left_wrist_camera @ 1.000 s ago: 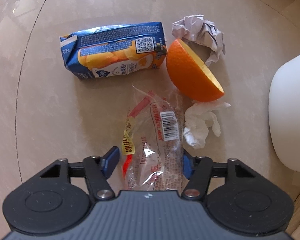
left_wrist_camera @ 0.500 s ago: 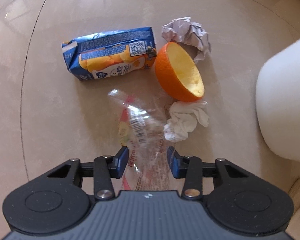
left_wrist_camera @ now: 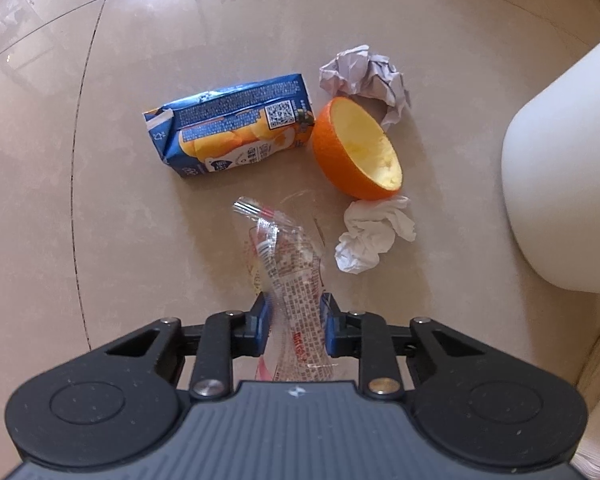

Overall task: Collect trash
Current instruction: 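Carry the clear wrapper over the bin and release it from the left gripper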

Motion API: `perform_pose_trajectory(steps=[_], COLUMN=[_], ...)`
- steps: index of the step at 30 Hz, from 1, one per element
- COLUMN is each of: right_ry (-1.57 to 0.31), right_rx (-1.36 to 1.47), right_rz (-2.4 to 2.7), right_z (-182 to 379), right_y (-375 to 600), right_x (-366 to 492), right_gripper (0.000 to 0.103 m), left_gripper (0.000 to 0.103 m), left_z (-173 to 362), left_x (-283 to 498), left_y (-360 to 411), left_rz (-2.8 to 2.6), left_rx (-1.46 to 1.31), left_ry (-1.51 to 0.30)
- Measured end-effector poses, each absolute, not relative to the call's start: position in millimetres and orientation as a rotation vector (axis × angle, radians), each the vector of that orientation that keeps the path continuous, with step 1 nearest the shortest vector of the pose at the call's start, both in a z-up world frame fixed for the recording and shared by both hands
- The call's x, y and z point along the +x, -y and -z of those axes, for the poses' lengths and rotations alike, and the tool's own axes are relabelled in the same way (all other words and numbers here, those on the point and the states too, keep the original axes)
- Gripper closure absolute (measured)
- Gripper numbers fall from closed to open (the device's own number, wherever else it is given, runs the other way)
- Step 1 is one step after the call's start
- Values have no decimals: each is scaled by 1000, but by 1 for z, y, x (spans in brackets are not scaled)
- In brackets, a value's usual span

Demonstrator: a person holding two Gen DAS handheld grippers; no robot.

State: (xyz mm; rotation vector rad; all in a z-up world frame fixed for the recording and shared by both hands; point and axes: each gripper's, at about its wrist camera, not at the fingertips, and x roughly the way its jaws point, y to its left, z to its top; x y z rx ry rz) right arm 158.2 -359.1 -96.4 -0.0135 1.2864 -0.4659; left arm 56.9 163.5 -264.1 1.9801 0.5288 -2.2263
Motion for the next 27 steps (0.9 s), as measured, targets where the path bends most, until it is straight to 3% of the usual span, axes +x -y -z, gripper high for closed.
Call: perform_pose_trajectory(steps=[14,27], right_ry=[-1291,-1295], right_rx=[-13,-8], right_rz=[472,463], right_z=[97,96], right_y=[358,361], right_x=[159,159], right_gripper=[78,78], left_gripper=[79,79], left_z=[167,-3], left_x=[53,20], left_y=[-171,-216], left_rz=[2312,2646], left_rx=[2055,1999], left_ry=[-562,-484])
